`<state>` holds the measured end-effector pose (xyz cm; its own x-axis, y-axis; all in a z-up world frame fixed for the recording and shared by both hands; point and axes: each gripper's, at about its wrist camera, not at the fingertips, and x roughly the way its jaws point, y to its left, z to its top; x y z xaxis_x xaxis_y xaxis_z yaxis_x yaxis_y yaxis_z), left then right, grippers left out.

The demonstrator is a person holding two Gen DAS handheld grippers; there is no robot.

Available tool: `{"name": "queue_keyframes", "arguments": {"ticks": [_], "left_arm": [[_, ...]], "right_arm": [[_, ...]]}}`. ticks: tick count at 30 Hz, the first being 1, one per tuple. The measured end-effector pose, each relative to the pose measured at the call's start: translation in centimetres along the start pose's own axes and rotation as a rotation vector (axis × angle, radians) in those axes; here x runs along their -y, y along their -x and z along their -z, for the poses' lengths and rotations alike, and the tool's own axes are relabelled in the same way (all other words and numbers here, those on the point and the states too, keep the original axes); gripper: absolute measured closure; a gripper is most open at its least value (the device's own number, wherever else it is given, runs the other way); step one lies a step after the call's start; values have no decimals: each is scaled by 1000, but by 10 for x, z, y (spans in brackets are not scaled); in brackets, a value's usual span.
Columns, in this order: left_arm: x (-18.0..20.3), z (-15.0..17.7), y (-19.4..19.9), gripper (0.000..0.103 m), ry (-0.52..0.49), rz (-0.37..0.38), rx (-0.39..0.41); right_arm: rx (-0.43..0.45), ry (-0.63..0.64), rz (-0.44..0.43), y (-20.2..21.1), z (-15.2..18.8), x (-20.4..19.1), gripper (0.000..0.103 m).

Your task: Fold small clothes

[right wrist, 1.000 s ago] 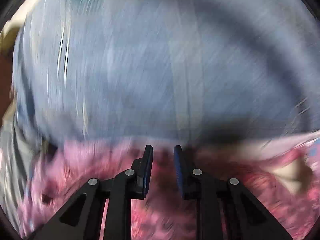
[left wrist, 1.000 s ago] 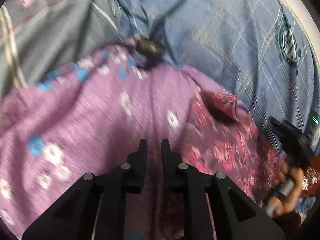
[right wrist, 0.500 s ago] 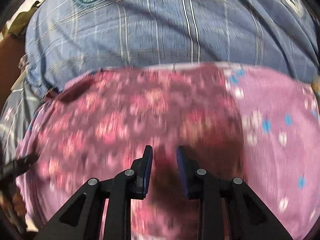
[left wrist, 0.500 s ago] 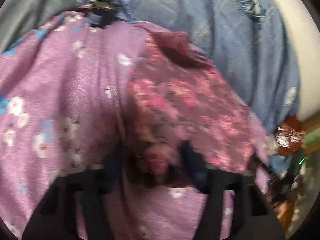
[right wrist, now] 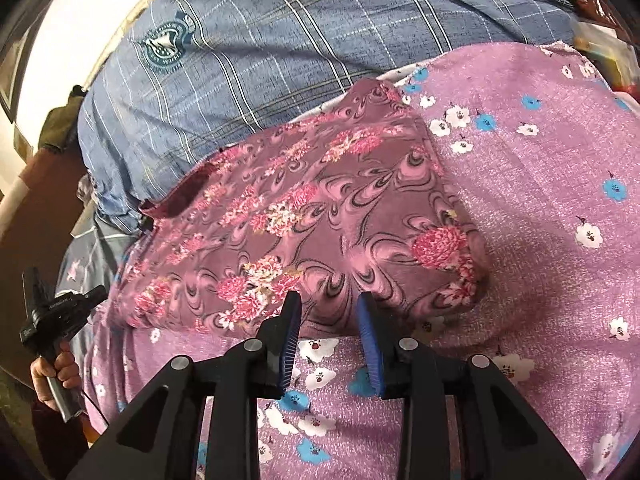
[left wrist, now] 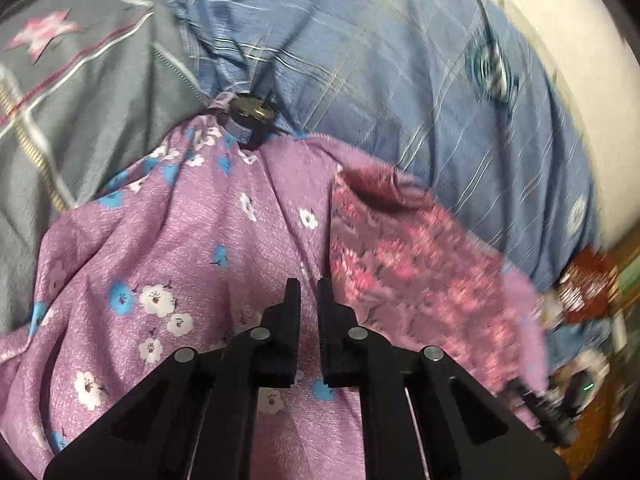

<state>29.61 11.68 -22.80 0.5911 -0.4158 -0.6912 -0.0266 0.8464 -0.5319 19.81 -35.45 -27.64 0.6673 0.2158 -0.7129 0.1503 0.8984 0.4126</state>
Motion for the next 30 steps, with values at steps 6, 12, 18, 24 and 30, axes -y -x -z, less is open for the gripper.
{"name": "queue_keyframes", "arguments": {"ticks": [6,12,18,24,30], "left_arm": [[17,17,-25,28,60,191,-148],[70,41,-52,81,-210,56,-164],[71,36,-51,94,-263,86,-138],[54,14,-12,103,-268,140,-30],[28,10,-26,102,-137,118,-87]], "right_arm": [[-41,-186,-141,-7,-2,21,56],[-59,-384,-234,-11,-4,53,52],[-46,-529,-299,-8,-4,76,50],[-20,-602,-306,8,-3,97,39],[-6,-633,-236,6,-4,115,35]]}}
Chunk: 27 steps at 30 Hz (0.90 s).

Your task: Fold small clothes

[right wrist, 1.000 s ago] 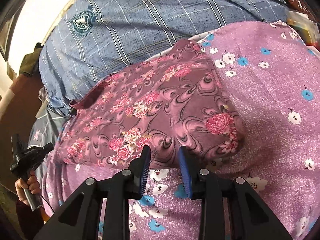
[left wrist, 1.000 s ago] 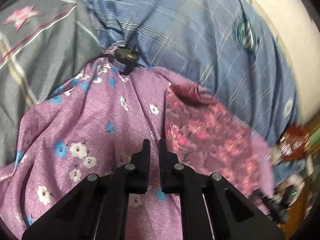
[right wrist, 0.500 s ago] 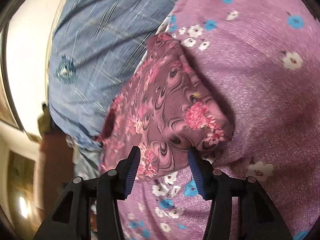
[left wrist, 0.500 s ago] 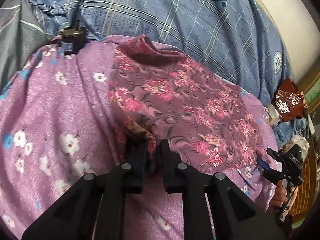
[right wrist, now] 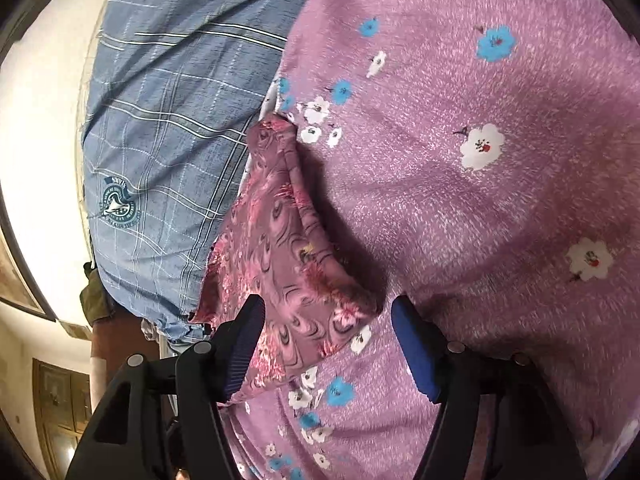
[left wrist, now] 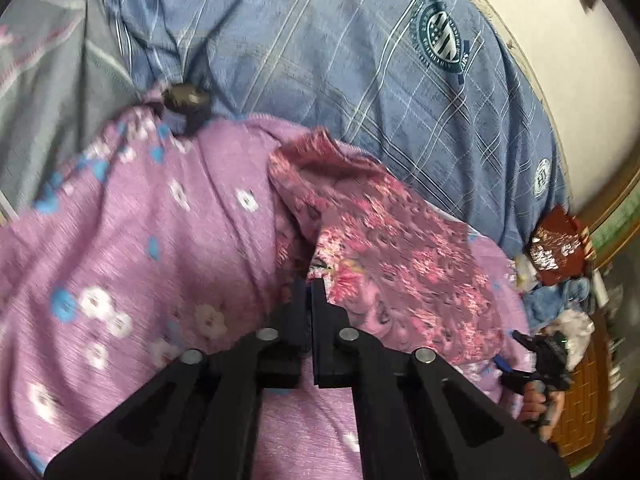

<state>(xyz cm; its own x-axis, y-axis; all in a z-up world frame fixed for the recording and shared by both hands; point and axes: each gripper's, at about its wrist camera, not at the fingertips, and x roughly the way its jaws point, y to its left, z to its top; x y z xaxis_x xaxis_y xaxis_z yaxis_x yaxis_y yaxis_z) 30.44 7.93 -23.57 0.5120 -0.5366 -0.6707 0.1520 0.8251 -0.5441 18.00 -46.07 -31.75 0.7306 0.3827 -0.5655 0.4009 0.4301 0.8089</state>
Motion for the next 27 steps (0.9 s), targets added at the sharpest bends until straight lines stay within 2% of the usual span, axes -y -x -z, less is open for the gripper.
{"name": "queue_keyframes", "arguments": {"ticks": [2,3,4,7,8,9,10,11,12,13,17,19,21,22,23,24,26,27], "left_arm": [[10,4,-12,74,27,74,-69],[15,6,-18,29,34,84,-103],[20,8,-22,16,31,67,-115],[29,14,-41,16,-13,-50,-125],[28,16,-50,21,-9,-73,-153],[24,19,-59,51,14,-82,-179],[20,20,-65,73,48,-82,-187],[16,19,-66,73,67,-73,-187],[15,18,-63,85,87,-44,-168],[15,18,-59,87,86,-31,-155],[31,13,-26,89,9,-5,-51],[30,10,-23,88,3,-13,-44],[14,8,-35,82,57,-87,-105],[2,8,-40,81,96,-163,-130],[-4,7,-42,75,116,-198,-130],[-14,5,-37,59,161,-228,-113],[-19,1,-25,56,200,-291,-61],[-18,-1,-14,56,194,-343,-2]], "right_arm": [[-5,14,-16,-9,-2,-3,35],[-9,28,-16,-15,-2,-6,35],[-9,44,-7,-20,-2,-10,36],[-6,100,19,-34,-1,-20,44],[0,119,36,-36,1,-23,51],[7,140,55,-38,2,-25,68],[6,165,76,-40,3,-28,79],[-1,190,91,-43,5,-30,88],[6,208,105,-43,7,-33,89],[36,239,119,-39,11,-38,91],[182,410,128,-13,24,-72,96],[237,437,131,0,26,-76,96],[213,412,152,-4,22,-68,96],[187,394,182,-10,19,-63,96],[163,386,205,-16,18,-59,96],[128,382,221,-24,18,-57,93],[76,354,242,-32,15,-52,88],[64,333,236,-33,14,-49,81]]}}
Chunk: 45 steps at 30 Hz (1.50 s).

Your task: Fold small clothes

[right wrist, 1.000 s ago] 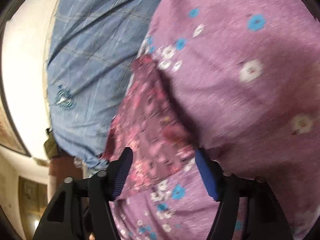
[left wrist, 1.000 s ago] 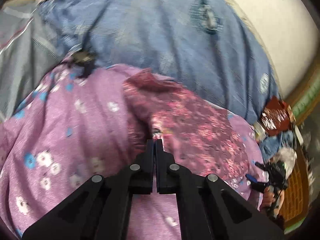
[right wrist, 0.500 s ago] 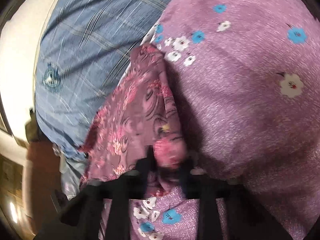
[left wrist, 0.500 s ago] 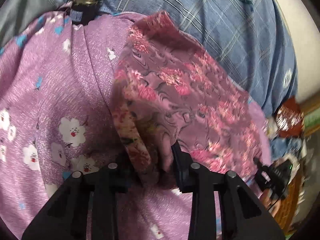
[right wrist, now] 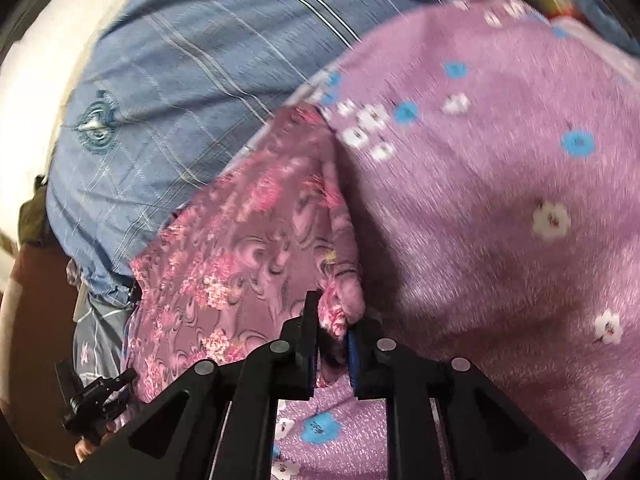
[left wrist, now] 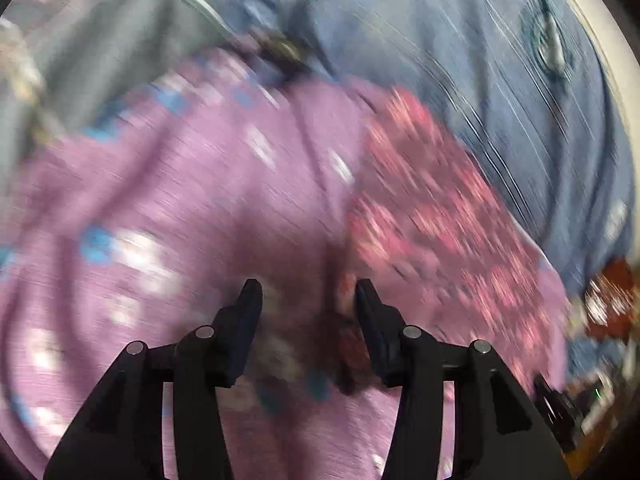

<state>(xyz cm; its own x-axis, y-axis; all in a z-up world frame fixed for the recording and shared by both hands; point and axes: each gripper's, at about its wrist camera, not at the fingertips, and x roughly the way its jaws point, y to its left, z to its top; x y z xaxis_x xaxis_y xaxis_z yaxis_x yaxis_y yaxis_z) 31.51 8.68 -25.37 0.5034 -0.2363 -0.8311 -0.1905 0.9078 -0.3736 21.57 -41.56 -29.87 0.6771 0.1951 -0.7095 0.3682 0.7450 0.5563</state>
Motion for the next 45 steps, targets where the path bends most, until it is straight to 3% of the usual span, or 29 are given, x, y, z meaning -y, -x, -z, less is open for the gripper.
{"name": "queue_keyframes", "arguments": {"ticks": [1,2,3,6,8,12,14,16,17,18,22,28,30,32,35,37,38,39,43,45], "left_arm": [[0,0,8,56,-5,-19,42],[4,2,16,56,-20,-1,71],[13,5,21,54,-51,68,69],[41,24,23,49,-137,267,-26],[62,41,21,49,-171,317,-64],[90,92,14,38,-155,329,-181],[97,116,8,38,-154,293,-249],[97,128,15,38,-180,238,-270],[97,131,21,38,-199,201,-263],[96,130,31,38,-210,173,-234],[89,122,52,38,-179,143,-154],[80,123,58,38,-146,162,-158],[84,127,50,38,-142,179,-195],[88,129,44,38,-132,203,-219],[95,132,36,38,-133,220,-238],[95,131,35,38,-140,235,-239],[92,130,34,38,-144,232,-227],[89,129,35,38,-135,221,-220],[71,121,40,35,-78,231,-172],[62,117,41,31,-33,235,-144]], "right_arm": [[-14,-22,-16,-1,0,3,74],[-23,-43,-26,-1,0,7,56],[-32,-74,-39,-2,-1,12,48],[-51,-112,-81,-5,1,17,48],[-57,-109,-86,-7,0,16,47],[-61,-109,-110,-15,-3,14,46],[-53,-99,-118,-15,-2,11,46],[-46,-60,-130,-17,0,6,55],[-50,-39,-137,-18,1,3,72],[-58,-18,-137,-21,2,2,82],[-7,22,-106,-14,7,-7,88],[242,93,-47,40,10,-30,96],[224,71,-10,37,7,-22,96],[152,34,16,23,4,-8,96],[62,26,17,11,5,-2,87],[29,24,-1,12,6,-1,70],[17,6,-20,14,5,2,50],[16,-29,-55,19,4,7,42],[28,-83,-128,31,0,18,42],[-14,-102,-171,31,-1,23,43]]}}
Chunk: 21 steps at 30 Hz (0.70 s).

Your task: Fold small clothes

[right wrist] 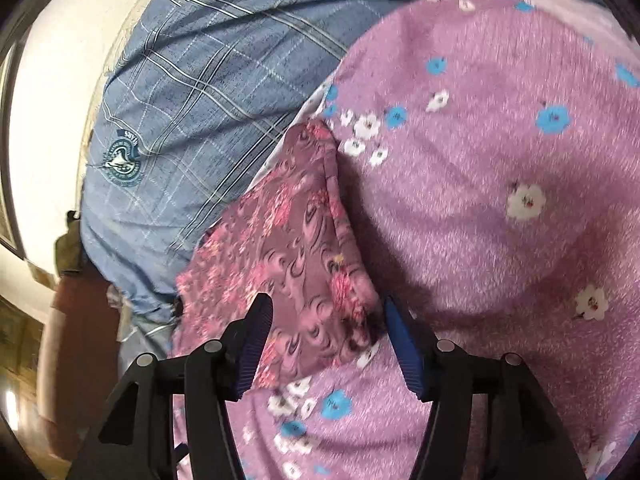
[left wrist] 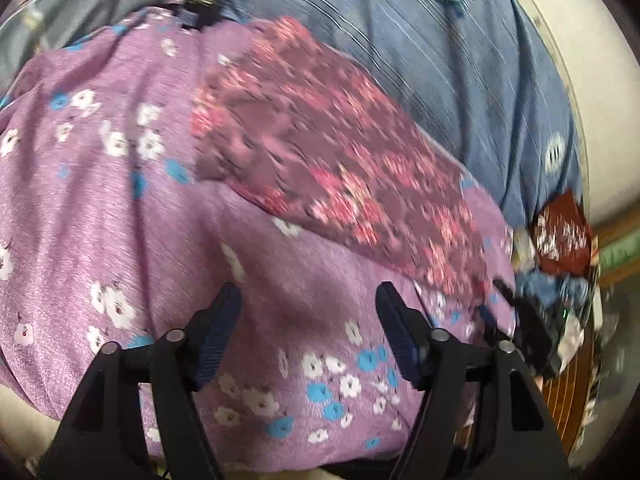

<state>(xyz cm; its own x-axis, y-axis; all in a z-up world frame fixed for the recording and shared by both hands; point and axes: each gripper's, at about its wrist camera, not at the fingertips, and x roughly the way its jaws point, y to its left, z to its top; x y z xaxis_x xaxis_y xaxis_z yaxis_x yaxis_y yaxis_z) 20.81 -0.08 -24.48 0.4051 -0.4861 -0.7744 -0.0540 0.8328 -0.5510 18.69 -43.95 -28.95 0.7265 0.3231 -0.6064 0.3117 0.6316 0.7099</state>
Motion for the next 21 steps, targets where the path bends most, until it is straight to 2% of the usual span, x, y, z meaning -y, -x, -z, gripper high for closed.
{"name": "queue_keyframes", "arguments": {"ticks": [5,12,16,18,21], "left_arm": [[-9,-6,-10,31,103,96,-12],[-6,-14,-36,31,179,148,-56],[-7,-40,-57,31,243,129,-63],[-10,-56,-67,31,264,119,-57],[-19,-69,-76,31,295,104,-65]], "right_arm": [[-60,-11,-63,8,1,6,43],[-87,-49,-174,21,1,8,45],[-102,-72,-197,23,0,7,47],[-112,-89,-191,23,1,9,55],[-112,-105,-181,23,0,11,57]]}}
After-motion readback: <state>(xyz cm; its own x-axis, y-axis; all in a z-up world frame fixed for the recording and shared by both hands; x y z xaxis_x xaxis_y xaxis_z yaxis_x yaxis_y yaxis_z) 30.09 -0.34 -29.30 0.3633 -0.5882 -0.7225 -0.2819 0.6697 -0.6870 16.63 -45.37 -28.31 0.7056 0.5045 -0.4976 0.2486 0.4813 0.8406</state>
